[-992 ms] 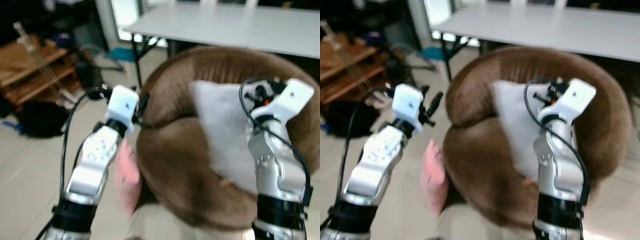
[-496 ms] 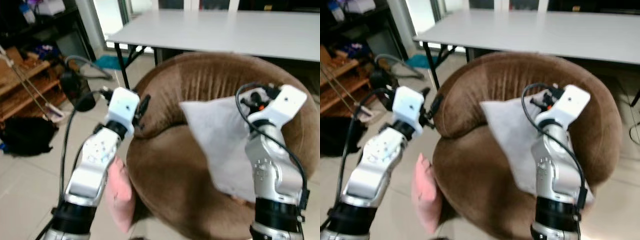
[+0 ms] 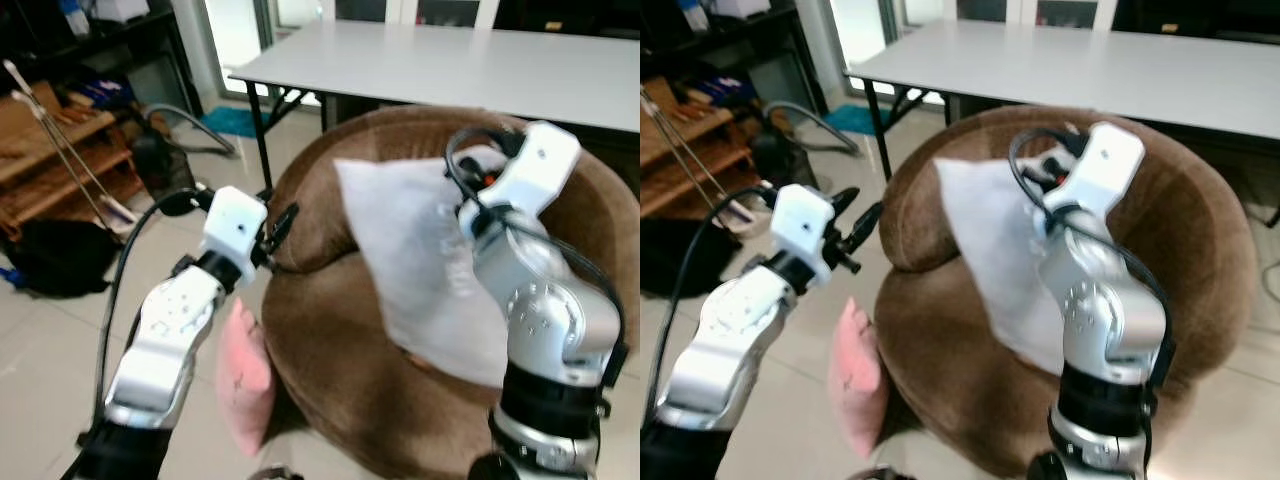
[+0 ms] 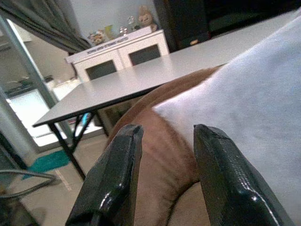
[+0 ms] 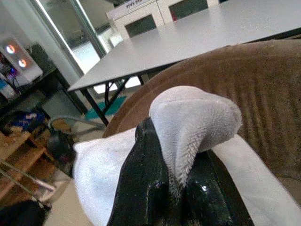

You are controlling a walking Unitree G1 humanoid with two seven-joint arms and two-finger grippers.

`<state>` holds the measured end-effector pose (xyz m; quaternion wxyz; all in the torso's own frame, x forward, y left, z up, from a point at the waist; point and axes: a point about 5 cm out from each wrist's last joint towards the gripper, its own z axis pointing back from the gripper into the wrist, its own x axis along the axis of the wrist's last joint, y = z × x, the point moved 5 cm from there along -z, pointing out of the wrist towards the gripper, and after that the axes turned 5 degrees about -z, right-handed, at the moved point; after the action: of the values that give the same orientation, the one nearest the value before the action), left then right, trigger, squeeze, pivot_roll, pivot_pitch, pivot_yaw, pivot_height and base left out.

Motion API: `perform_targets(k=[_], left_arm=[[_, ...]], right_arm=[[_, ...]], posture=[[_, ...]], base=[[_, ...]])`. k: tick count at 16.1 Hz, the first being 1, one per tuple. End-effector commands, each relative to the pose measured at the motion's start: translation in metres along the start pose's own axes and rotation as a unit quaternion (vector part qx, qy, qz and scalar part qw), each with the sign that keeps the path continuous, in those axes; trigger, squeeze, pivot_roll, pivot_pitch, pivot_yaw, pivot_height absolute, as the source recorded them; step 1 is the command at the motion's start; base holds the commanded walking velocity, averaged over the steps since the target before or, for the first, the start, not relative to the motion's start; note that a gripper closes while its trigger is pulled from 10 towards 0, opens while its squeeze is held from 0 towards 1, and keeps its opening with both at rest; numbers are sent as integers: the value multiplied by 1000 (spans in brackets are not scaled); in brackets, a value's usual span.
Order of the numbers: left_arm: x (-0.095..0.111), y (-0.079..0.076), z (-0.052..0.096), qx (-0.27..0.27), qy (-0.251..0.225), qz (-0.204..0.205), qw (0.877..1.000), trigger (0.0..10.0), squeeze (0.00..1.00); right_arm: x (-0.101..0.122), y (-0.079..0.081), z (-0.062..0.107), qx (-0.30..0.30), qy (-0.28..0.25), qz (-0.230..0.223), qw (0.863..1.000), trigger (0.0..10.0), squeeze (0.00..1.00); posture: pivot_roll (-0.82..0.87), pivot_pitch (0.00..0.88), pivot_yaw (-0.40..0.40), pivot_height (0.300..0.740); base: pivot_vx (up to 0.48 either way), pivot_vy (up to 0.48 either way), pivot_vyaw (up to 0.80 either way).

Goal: Move the pillow to the sofa from floor

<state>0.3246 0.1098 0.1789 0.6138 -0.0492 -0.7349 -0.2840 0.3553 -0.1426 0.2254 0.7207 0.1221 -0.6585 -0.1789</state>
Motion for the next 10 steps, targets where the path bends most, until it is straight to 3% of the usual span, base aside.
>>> perform_targets(k=[1, 5, 6, 8, 10], left_arm=[[3, 4, 5, 0, 0, -1, 1000, 10000, 0], [0, 0, 21, -13, 15, 5, 1000, 10000, 0], [0, -3, 22, -25, 20, 5, 999, 10000, 0], [-3, -22, 30, -94, 40, 7, 995, 10000, 0], [-2, -28, 34, -116, 46, 11, 992, 10000, 0]], right_arm=[[9, 7, 3, 8, -1, -6, 1000, 10000, 0], [-15, -1, -11, -27, 43, -47, 998, 10000, 0], [-23, -7, -22, -42, 55, -56, 996, 10000, 0], [-50, -30, -60, -106, 75, -38, 991, 10000, 0], [-57, -49, -79, -154, 72, -25, 985, 10000, 0]], posture=[[-7, 34, 44, 740], [23, 89, 47, 740], [32, 104, 53, 740], [52, 139, 77, 740], [80, 147, 81, 740]], base=[[0, 0, 0], [0, 0, 0], [0, 0, 0], [0, 0, 0], [0, 0, 0]])
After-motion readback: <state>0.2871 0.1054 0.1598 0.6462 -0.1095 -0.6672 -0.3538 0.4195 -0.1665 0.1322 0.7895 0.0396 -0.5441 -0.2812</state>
